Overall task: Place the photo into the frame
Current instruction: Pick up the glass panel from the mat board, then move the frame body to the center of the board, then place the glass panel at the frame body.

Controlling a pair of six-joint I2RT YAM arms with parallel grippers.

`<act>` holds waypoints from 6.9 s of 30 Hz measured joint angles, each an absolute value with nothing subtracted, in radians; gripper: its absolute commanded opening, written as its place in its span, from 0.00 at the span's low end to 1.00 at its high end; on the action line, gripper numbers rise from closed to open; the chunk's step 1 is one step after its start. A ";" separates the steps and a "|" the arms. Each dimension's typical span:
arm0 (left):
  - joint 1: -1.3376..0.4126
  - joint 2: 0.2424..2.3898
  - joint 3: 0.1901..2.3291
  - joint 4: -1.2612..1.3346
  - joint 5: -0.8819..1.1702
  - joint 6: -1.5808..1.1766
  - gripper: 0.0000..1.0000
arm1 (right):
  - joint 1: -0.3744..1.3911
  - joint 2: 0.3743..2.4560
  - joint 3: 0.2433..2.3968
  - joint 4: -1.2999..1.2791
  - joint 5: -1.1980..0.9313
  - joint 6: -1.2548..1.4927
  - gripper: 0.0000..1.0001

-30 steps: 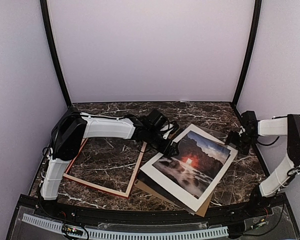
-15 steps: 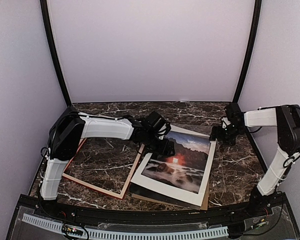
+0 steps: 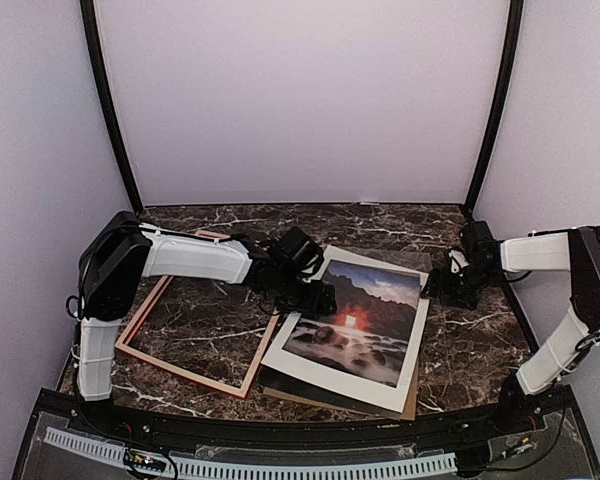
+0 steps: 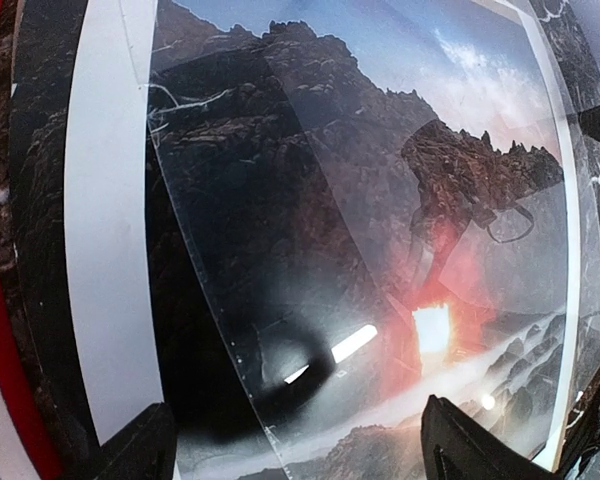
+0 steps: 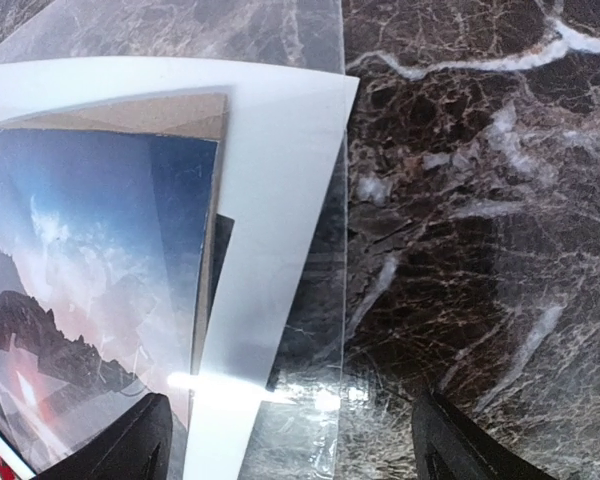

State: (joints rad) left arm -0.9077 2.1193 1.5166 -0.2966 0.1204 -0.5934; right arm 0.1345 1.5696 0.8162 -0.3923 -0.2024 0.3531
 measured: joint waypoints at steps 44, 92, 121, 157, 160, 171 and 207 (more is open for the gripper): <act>-0.885 2.090 1.375 -0.045 0.299 -0.761 0.80 | 0.031 1.399 0.681 -0.254 -0.692 0.409 0.24; -0.030 1.788 1.262 -0.589 0.022 -0.191 0.79 | 0.116 1.315 1.053 -0.408 -0.850 0.512 0.00; -0.216 1.574 0.840 -0.471 0.184 -0.382 0.50 | 0.126 1.363 1.072 -0.400 -0.849 0.533 0.00; -0.063 1.257 0.982 -0.464 0.097 -0.455 0.93 | 0.810 1.693 1.312 0.126 -0.488 1.067 0.00; -0.059 1.253 1.003 -0.472 0.048 -0.430 0.96 | 0.854 1.758 1.253 0.239 -0.451 1.148 0.00; -0.062 1.269 0.972 -0.462 0.073 -0.405 0.99 | 0.900 1.816 0.980 0.401 -0.228 1.285 0.00; -0.241 1.414 0.893 -0.354 0.134 -0.423 0.98 | 0.965 1.776 0.778 0.513 0.031 1.394 0.00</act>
